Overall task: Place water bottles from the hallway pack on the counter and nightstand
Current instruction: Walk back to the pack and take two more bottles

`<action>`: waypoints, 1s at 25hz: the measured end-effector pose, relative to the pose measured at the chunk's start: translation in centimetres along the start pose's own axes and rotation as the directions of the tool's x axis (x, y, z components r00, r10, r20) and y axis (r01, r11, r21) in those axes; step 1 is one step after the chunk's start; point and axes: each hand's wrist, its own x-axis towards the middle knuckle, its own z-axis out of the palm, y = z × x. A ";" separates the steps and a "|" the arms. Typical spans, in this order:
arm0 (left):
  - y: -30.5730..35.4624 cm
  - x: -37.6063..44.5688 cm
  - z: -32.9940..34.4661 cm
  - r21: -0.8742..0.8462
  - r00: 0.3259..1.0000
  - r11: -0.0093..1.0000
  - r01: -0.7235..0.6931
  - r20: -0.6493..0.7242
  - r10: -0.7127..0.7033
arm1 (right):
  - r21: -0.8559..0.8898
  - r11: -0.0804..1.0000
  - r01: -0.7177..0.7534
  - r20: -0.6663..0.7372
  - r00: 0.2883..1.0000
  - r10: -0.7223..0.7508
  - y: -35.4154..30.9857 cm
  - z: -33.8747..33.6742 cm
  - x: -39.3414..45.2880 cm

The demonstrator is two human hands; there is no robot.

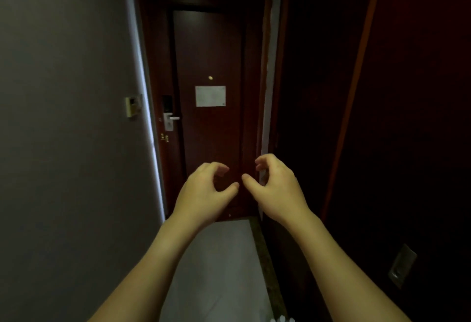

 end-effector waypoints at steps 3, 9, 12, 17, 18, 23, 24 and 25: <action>-1.2 4.9 3.5 -0.037 0.998 0.999 -0.008 0.055 0.010 | -0.034 0.999 -0.033 -0.038 0.999 0.032 3.3 0.5 4.0; -1.8 12.6 11.7 -0.120 0.990 0.991 -0.057 0.125 0.072 | -0.053 0.995 -0.083 -0.069 0.995 0.079 10.8 0.5 10.8; -1.9 16.1 15.3 -0.146 0.984 0.986 -0.077 0.147 0.098 | -0.062 0.992 -0.105 -0.082 0.992 0.100 14.6 0.6 13.9; -3.2 19.1 22.1 -0.226 0.968 0.972 -0.067 0.220 0.118 | -0.038 0.974 -0.222 -0.146 0.966 0.215 21.3 2.0 15.4; -3.8 19.4 23.7 -0.243 0.958 0.968 -0.057 0.259 0.121 | -0.036 0.965 -0.260 -0.155 0.956 0.251 22.7 2.3 15.4; -7.5 20.6 33.4 -0.327 0.898 0.945 0.014 0.420 0.132 | -0.015 0.886 -0.464 -0.220 0.865 0.450 30.9 4.6 14.1; -8.1 20.8 35.2 -0.340 0.882 0.940 0.028 0.451 0.137 | 0.002 0.861 -0.508 -0.238 0.836 0.494 32.4 4.9 13.7; -8.5 20.8 37.0 -0.349 0.865 0.936 0.039 0.480 0.142 | 0.026 0.834 -0.551 -0.257 0.803 0.538 33.9 5.3 13.3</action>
